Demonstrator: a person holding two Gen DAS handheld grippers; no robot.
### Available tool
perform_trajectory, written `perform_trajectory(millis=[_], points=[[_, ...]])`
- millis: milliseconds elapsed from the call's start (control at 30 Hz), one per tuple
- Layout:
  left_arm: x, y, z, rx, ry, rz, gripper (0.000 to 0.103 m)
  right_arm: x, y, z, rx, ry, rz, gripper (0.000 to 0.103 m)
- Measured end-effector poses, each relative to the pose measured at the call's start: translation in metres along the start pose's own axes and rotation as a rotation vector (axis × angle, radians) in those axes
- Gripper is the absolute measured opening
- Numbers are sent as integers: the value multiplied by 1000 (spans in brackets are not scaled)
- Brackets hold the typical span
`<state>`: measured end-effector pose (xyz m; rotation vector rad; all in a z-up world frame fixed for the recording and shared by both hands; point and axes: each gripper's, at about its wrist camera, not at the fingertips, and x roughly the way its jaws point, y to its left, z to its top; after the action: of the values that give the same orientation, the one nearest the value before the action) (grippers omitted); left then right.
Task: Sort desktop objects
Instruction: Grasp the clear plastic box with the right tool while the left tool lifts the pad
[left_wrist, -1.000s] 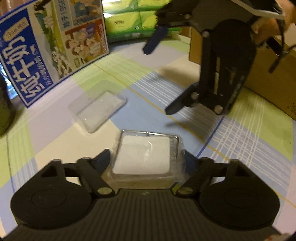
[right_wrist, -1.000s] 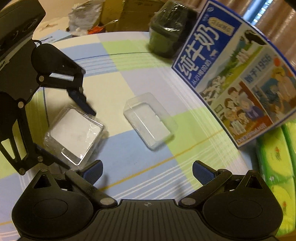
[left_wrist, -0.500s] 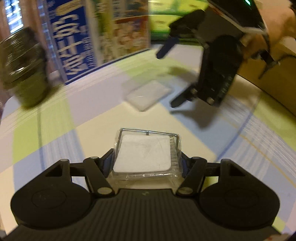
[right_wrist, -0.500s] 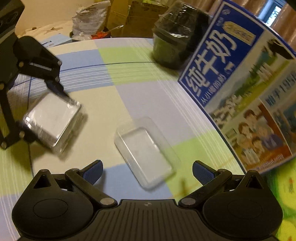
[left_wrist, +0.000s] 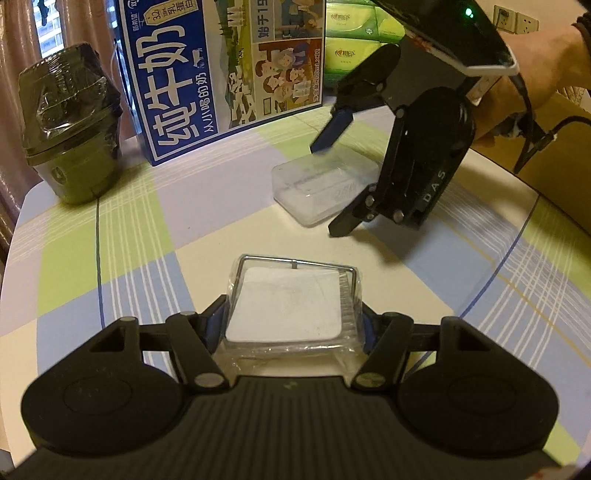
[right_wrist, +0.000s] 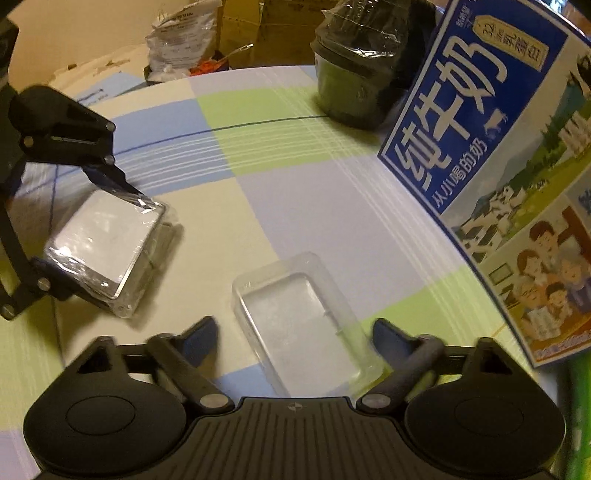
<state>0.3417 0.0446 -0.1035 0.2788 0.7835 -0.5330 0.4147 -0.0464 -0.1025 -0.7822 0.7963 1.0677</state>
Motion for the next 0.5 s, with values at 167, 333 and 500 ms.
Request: perform_trajectory(millis=[167, 333, 500], points=[[4, -6, -1, -2, 3, 16, 66, -8, 6, -4, 62, 18, 19, 55], [3, -14, -3, -58, 7, 60, 63, -23, 17, -20, 260, 37, -7, 54], [-11, -36, -15, -103, 27, 95, 62, -51, 50, -53, 476, 39, -38, 54]])
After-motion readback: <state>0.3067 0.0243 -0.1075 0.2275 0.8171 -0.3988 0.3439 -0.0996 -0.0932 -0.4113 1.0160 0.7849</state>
